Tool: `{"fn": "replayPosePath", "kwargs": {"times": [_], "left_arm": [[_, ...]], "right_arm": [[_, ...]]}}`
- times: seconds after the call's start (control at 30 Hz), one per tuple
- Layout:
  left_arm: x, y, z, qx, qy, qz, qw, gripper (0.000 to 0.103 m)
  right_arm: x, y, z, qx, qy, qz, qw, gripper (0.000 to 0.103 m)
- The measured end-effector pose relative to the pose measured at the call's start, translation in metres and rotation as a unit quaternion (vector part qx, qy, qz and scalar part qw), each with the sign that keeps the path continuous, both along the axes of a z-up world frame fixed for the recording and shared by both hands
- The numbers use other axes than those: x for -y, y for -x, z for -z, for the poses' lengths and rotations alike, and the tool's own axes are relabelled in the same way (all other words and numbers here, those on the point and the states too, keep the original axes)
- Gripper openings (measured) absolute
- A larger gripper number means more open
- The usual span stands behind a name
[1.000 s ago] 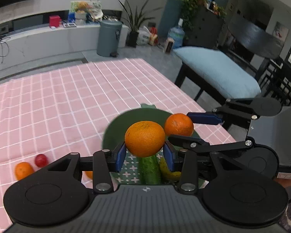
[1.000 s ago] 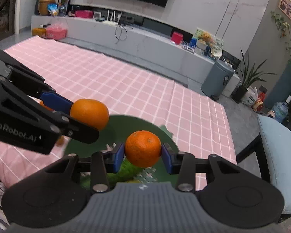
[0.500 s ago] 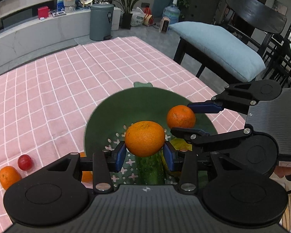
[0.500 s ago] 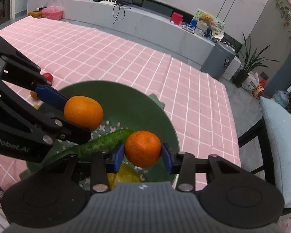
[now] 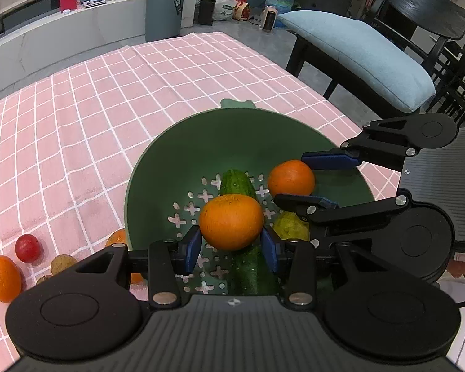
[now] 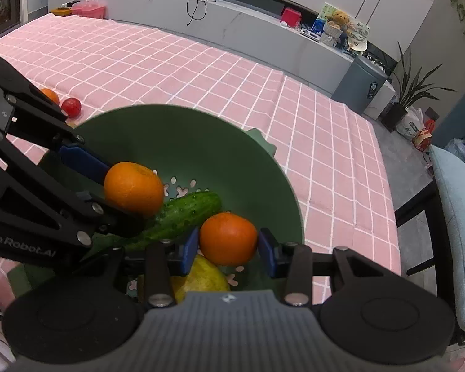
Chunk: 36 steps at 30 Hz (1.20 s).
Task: Organize fruits
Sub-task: 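Carry both oranges over the colander and open both tools to release them, then grasp an orange with the right tool while the left tool grasps another orange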
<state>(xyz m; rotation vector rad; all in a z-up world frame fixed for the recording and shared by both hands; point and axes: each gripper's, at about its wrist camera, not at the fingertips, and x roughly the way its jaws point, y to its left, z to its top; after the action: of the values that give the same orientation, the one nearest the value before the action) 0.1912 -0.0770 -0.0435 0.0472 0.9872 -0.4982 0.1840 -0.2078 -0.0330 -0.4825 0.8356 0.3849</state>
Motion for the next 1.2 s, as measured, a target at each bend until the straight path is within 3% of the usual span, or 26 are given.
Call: {"fn": "replayPosePath", "kwargs": {"times": [0.23,0.3,0.4,0.63,0.77,1.0,1.2], "left_arm": [[-0.001,0.002,-0.002,0.007,0.001,-0.012,0.9999,0.047],[-0.002,0.003,-0.006,0.011,0.003,-0.015,0.9998,0.053],[-0.004,0.008,-0.015,0.027,0.012,-0.015,0.9995,0.064],[-0.013,0.024,-0.043,0.063,0.020,-0.020,0.9976,0.065],[-0.027,0.036,-0.058,0.084,0.027,-0.032,0.9956,0.065],[-0.053,0.049,-0.071,0.106,0.024,-0.043,0.9932,0.065],[-0.087,0.055,-0.065,0.108,0.023,-0.050,0.9926,0.065]], "right_arm": [[-0.002,0.003,0.000,0.006,0.008,-0.008,1.000,0.039],[-0.003,0.005,-0.003,0.009,0.013,-0.010,1.000,0.040],[-0.003,0.009,-0.009,0.020,0.018,-0.009,1.000,0.051],[-0.004,0.022,-0.033,0.054,0.021,-0.002,0.998,0.059],[-0.006,0.031,-0.050,0.076,0.000,-0.002,0.997,0.062],[-0.017,0.039,-0.076,0.085,-0.078,-0.029,0.993,0.062],[-0.048,0.043,-0.082,0.082,-0.075,-0.099,0.989,0.062]]}}
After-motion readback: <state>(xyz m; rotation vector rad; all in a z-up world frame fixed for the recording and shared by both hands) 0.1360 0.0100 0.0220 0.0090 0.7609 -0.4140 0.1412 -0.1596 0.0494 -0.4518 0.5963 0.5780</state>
